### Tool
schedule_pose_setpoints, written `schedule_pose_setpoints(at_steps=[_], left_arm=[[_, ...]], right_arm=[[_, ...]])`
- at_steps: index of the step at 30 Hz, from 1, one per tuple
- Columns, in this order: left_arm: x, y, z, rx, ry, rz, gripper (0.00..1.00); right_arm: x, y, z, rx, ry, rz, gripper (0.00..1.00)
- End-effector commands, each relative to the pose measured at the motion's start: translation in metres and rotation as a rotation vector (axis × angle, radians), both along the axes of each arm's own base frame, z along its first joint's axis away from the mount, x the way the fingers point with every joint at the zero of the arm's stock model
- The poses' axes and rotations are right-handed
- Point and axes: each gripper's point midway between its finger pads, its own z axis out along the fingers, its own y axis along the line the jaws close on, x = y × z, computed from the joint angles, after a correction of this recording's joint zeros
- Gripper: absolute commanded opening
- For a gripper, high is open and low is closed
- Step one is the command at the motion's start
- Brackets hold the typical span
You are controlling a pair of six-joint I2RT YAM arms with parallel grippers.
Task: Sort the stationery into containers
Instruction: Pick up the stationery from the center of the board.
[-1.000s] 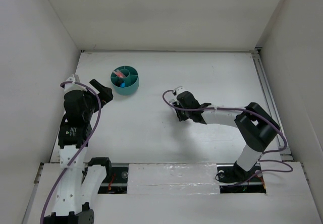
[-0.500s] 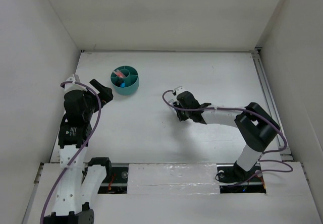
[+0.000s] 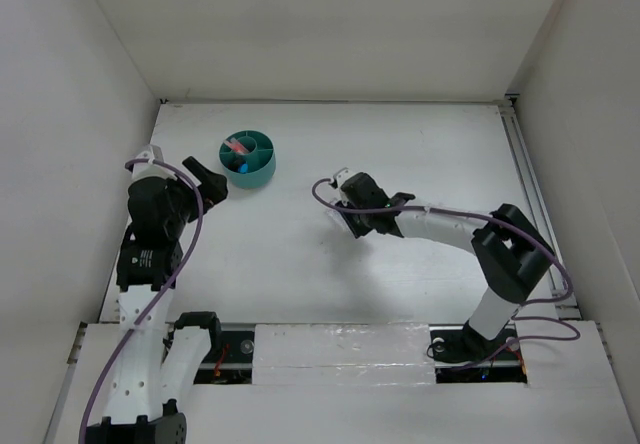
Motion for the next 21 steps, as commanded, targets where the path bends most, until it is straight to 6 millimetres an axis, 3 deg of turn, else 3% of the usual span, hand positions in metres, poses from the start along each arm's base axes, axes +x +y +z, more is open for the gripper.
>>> schedule_pose_setpoints(at_steps=[1, 4, 11, 15, 17, 20, 21], left_arm=[[0.008, -0.01, 0.003, 0.005, -0.032, -0.071, 1.0], [0.008, -0.015, -0.004, -0.005, -0.012, -0.094, 1.0], [0.012, -0.039, -0.006, -0.032, -0.018, -0.248, 1.0], [0.01, -0.056, -0.008, -0.055, -0.028, -0.356, 1.0], [0.007, -0.062, -0.001, -0.064, -0.054, -0.392, 1.0], [0.004, -0.065, -0.001, -0.069, -0.064, -0.413, 1.0], [0.002, -0.067, 0.001, -0.072, -0.074, -0.424, 1.0]], right_arm=[[-0.001, 0.007, 0.051, -0.014, -0.067, 0.101, 0.0], [-0.006, 0.02, 0.082, 0.053, -0.105, 0.166, 0.0], [-0.03, 0.057, 0.127, 0.125, -0.138, 0.365, 0.0], [-0.041, 0.084, 0.139, 0.157, -0.121, 0.502, 0.0], [-0.057, 0.106, 0.155, 0.21, -0.12, 0.611, 0.0], [-0.073, 0.118, 0.154, 0.17, -0.102, 0.731, 0.0], [-0.073, 0.124, 0.164, 0.175, -0.122, 0.75, 0.0]])
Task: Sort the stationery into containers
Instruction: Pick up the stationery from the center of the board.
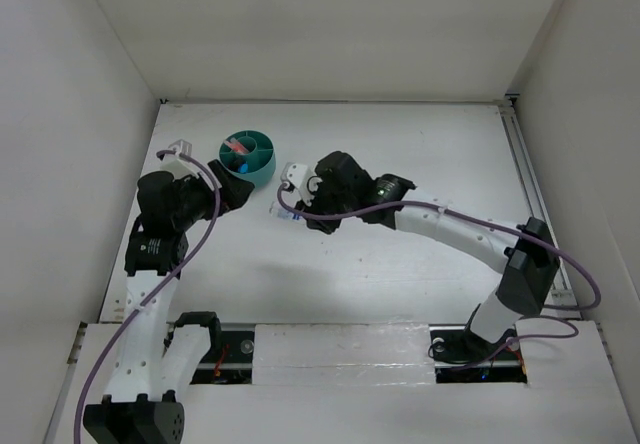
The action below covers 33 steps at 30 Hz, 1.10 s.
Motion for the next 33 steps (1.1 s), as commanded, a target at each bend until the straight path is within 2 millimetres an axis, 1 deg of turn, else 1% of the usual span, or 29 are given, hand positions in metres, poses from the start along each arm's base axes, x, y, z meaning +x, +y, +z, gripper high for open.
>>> schedule_pose_setpoints(at_steps=[1, 2, 4, 5, 6, 7, 8, 9, 10, 11, 12, 13, 15, 16, 17, 22, 25, 27, 29, 30, 32, 33], left_arm=[[-0.003, -0.013, 0.021, -0.012, -0.104, -0.088, 1.0], [-0.005, -0.017, 0.018, -0.015, -0.099, -0.117, 1.0], [-0.006, -0.02, 0.021, -0.022, -0.109, -0.137, 1.0], [-0.007, -0.021, 0.021, -0.026, -0.109, -0.146, 1.0], [-0.007, -0.021, 0.021, -0.026, -0.109, -0.146, 1.0], [-0.008, -0.023, 0.023, -0.029, -0.118, -0.157, 1.0], [-0.008, -0.023, 0.019, -0.03, -0.109, -0.157, 1.0], [-0.009, -0.025, 0.02, -0.036, -0.109, -0.171, 1.0], [-0.009, -0.027, 0.022, -0.039, -0.12, -0.183, 1.0], [-0.009, -0.027, 0.022, -0.039, -0.12, -0.183, 1.0], [-0.011, -0.028, 0.022, -0.043, -0.12, -0.193, 1.0], [-0.011, -0.028, 0.022, -0.043, -0.12, -0.193, 1.0], [-0.011, -0.028, 0.022, -0.043, -0.12, -0.193, 1.0], [-0.009, -0.027, 0.022, -0.039, -0.12, -0.183, 1.0], [-0.009, -0.027, 0.022, -0.039, -0.12, -0.183, 1.0], [-0.009, -0.026, 0.022, -0.036, -0.12, -0.175, 1.0], [-0.008, -0.024, 0.021, -0.032, -0.12, -0.166, 1.0], [-0.008, -0.024, 0.021, -0.032, -0.12, -0.166, 1.0], [-0.008, -0.024, 0.021, -0.032, -0.12, -0.166, 1.0], [-0.008, -0.024, 0.021, -0.032, -0.12, -0.166, 1.0], [-0.009, -0.024, 0.02, -0.033, -0.111, -0.166, 1.0], [-0.008, -0.023, 0.019, -0.03, -0.111, -0.157, 1.0]], right_arm=[[-0.016, 0.021, 0.017, -0.005, -0.022, 0.168, 0.0], [-0.019, 0.025, 0.019, 0.0, -0.013, 0.194, 0.0], [-0.016, 0.033, 0.025, 0.009, -0.012, 0.216, 0.0], [-0.017, 0.034, 0.027, 0.0, -0.014, 0.236, 0.0], [-0.019, 0.037, 0.034, 0.023, -0.014, 0.251, 0.0], [-0.016, 0.041, 0.038, 0.027, -0.018, 0.251, 0.0], [-0.016, 0.044, 0.039, 0.034, -0.016, 0.258, 0.0], [-0.015, 0.046, 0.045, 0.044, -0.025, 0.258, 0.0], [-0.013, 0.049, 0.045, 0.045, -0.026, 0.258, 0.0], [-0.009, 0.055, 0.056, 0.07, -0.049, 0.258, 0.0], [-0.006, 0.059, 0.056, 0.08, -0.046, 0.251, 0.0], [-0.006, 0.061, 0.062, 0.093, -0.047, 0.244, 0.0], [-0.002, 0.07, 0.07, 0.133, -0.051, 0.238, 0.0], [-0.008, 0.073, 0.071, 0.137, -0.046, 0.254, 0.0], [-0.006, 0.076, 0.078, 0.159, -0.056, 0.25, 0.0], [-0.005, 0.081, 0.086, 0.191, -0.054, 0.232, 0.0], [-0.006, 0.079, 0.099, 0.218, -0.066, 0.227, 0.0], [-0.004, 0.08, 0.1, 0.225, -0.071, 0.214, 0.0], [-0.002, 0.078, 0.11, 0.236, -0.092, 0.203, 0.0], [-0.001, 0.078, 0.11, 0.236, -0.088, 0.19, 0.0], [-0.002, 0.077, 0.123, 0.254, -0.102, 0.19, 0.0], [-0.002, 0.077, 0.123, 0.254, -0.103, 0.19, 0.0]])
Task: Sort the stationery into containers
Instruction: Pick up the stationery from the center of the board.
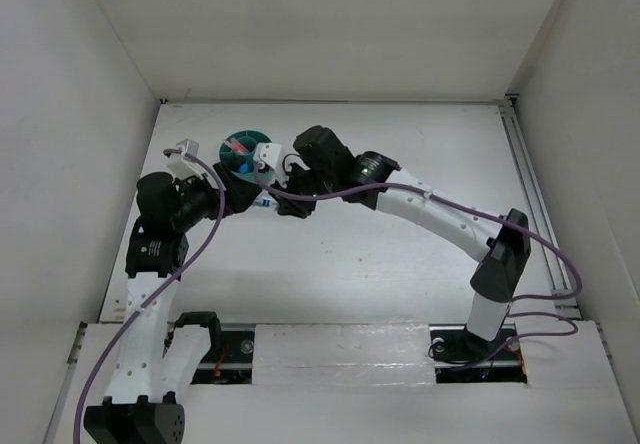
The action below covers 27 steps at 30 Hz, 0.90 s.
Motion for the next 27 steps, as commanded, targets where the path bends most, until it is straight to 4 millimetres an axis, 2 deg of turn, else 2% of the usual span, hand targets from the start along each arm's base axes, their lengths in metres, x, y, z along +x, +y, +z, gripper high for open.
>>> schedule_pose_setpoints(at_steps=[1, 3, 5, 7, 9, 10, 14, 26, 27], left_arm=[[0.001, 0.0, 0.007, 0.014, -0.05, -0.008, 1.0], [0.001, 0.0, 0.007, 0.014, -0.05, -0.008, 1.0], [0.002, 0.001, 0.007, 0.017, -0.05, 0.001, 1.0], [0.003, 0.003, 0.006, 0.02, -0.049, 0.011, 1.0], [0.003, 0.003, 0.006, 0.02, -0.049, 0.011, 1.0], [0.002, 0.003, 0.004, 0.02, -0.04, 0.011, 1.0], [0.002, 0.003, 0.004, 0.02, -0.04, 0.011, 1.0], [0.005, 0.005, 0.002, 0.026, -0.031, 0.028, 1.0], [0.005, 0.005, 0.002, 0.026, -0.031, 0.028, 1.0]], right_arm=[[0.001, 0.008, 0.067, 0.159, -0.084, -0.009, 0.0], [0.001, 0.007, 0.076, 0.175, -0.095, -0.009, 0.0], [0.002, 0.007, 0.076, 0.173, -0.099, -0.017, 0.0], [0.0, 0.003, 0.091, 0.2, -0.117, -0.017, 0.0], [0.0, 0.001, 0.095, 0.207, -0.118, -0.029, 0.0], [-0.001, 0.0, 0.091, 0.199, -0.113, -0.029, 0.0], [-0.002, -0.004, 0.101, 0.214, -0.129, -0.038, 0.0], [-0.005, -0.003, 0.101, 0.22, -0.121, -0.021, 0.0], [-0.005, -0.003, 0.096, 0.209, -0.114, -0.021, 0.0]])
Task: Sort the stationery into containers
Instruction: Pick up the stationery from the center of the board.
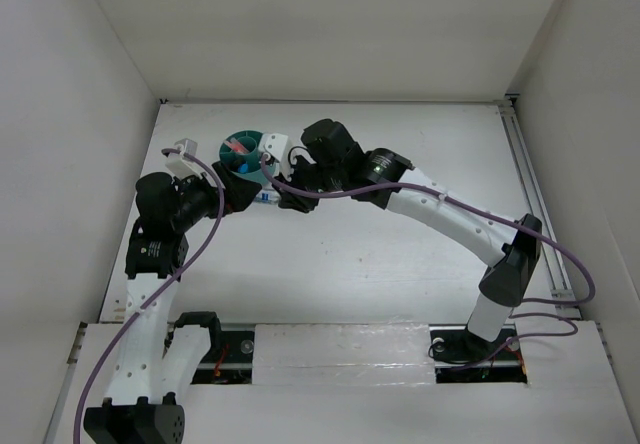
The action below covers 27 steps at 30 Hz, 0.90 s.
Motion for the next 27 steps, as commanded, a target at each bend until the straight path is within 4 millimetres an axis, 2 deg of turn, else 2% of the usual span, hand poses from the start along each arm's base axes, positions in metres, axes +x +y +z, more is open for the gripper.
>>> schedule_pose_setpoints(at_steps=[1, 3, 4, 8, 11, 14, 17, 18, 19, 21, 23, 24, 26, 27], left_arm=[[0.003, 0.004, -0.002, 0.023, -0.011, 0.017, 1.0], [0.003, 0.004, -0.002, 0.023, -0.011, 0.017, 1.0], [0.003, 0.004, -0.002, 0.023, -0.011, 0.017, 1.0], [0.002, 0.004, 0.0, 0.023, -0.02, 0.017, 1.0], [0.0, 0.002, 0.005, 0.02, -0.04, 0.009, 1.0], [-0.002, 0.001, 0.007, 0.017, -0.049, -0.001, 1.0], [-0.005, -0.006, 0.012, 0.003, -0.068, -0.045, 1.0], [-0.005, -0.008, 0.015, -0.002, -0.082, -0.062, 1.0], [-0.01, -0.014, 0.012, -0.016, -0.072, -0.105, 1.0], [-0.013, -0.021, 0.02, -0.028, -0.108, -0.154, 1.0], [-0.022, -0.03, 0.023, -0.047, -0.125, -0.223, 1.0], [-0.024, -0.032, 0.022, -0.052, -0.131, -0.242, 1.0], [-0.03, -0.037, 0.028, -0.068, -0.149, -0.279, 1.0], [-0.03, -0.037, 0.024, -0.069, -0.14, -0.279, 1.0]], right_arm=[[-0.004, 0.002, 0.06, 0.143, -0.092, 0.017, 0.0], [-0.009, 0.001, 0.057, 0.13, -0.09, 0.049, 0.0], [-0.009, 0.003, 0.042, 0.09, -0.082, 0.077, 0.0], [-0.012, 0.0, 0.007, -0.022, -0.073, 0.145, 0.0], [-0.009, -0.01, -0.011, -0.097, -0.104, 0.162, 0.0], [-0.011, -0.021, -0.02, -0.15, -0.108, 0.197, 0.0], [-0.013, -0.021, -0.025, -0.164, -0.092, 0.245, 0.0], [-0.017, -0.023, -0.032, -0.189, -0.087, 0.28, 0.0], [-0.02, -0.021, -0.033, -0.173, -0.068, 0.325, 0.0], [-0.021, -0.021, -0.034, -0.152, -0.049, 0.392, 0.0], [-0.031, -0.022, -0.03, -0.117, -0.027, 0.496, 0.0], [-0.027, -0.022, -0.024, -0.106, -0.036, 0.501, 0.0], [-0.026, -0.021, -0.026, -0.119, -0.034, 0.512, 0.0], [-0.027, -0.018, -0.015, -0.098, -0.052, 0.533, 0.0]])
